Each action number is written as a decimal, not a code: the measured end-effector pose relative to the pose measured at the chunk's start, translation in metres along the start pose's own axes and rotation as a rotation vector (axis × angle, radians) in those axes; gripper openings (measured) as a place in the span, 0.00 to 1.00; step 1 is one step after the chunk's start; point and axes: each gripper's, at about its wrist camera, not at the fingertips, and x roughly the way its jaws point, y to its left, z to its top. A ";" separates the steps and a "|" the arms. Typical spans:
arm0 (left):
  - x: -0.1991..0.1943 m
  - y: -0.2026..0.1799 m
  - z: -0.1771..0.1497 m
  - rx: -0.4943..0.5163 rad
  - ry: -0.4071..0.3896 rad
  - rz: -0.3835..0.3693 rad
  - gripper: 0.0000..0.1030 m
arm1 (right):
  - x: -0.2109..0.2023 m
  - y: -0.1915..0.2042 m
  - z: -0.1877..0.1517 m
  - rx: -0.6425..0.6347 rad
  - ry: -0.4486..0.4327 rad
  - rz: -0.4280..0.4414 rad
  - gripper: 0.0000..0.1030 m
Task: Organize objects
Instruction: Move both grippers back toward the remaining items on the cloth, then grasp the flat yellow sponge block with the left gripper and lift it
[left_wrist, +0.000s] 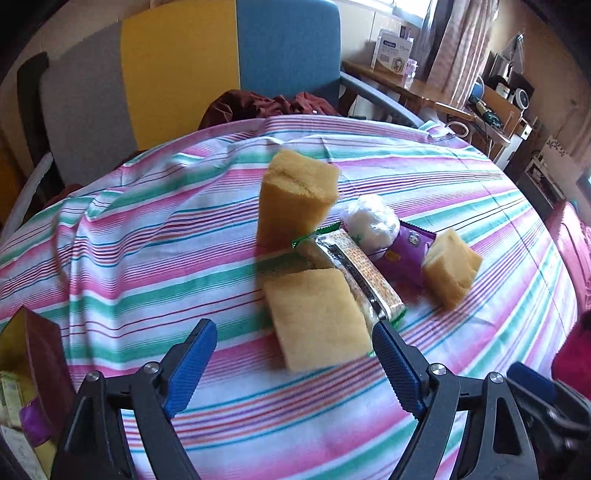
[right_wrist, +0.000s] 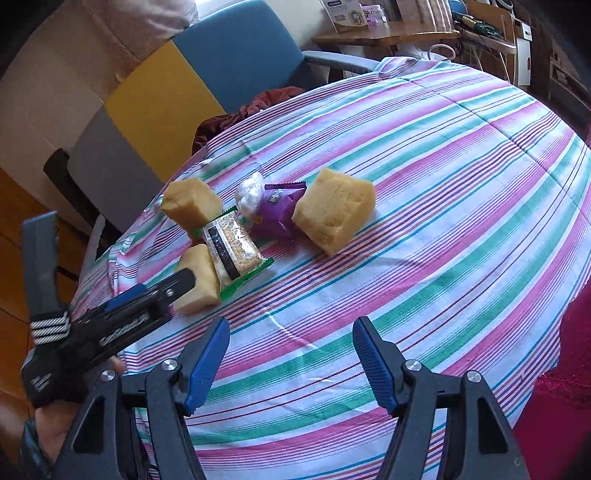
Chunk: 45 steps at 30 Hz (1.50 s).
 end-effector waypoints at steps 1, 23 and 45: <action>0.005 -0.001 0.002 -0.002 0.007 -0.002 0.84 | 0.000 0.000 0.000 0.002 0.002 0.000 0.68; -0.028 0.015 -0.082 -0.009 0.056 -0.095 0.52 | 0.006 -0.004 -0.002 0.015 0.021 -0.022 0.68; -0.039 0.016 -0.125 -0.026 0.011 -0.139 0.53 | 0.010 -0.011 -0.005 0.049 0.018 -0.083 0.68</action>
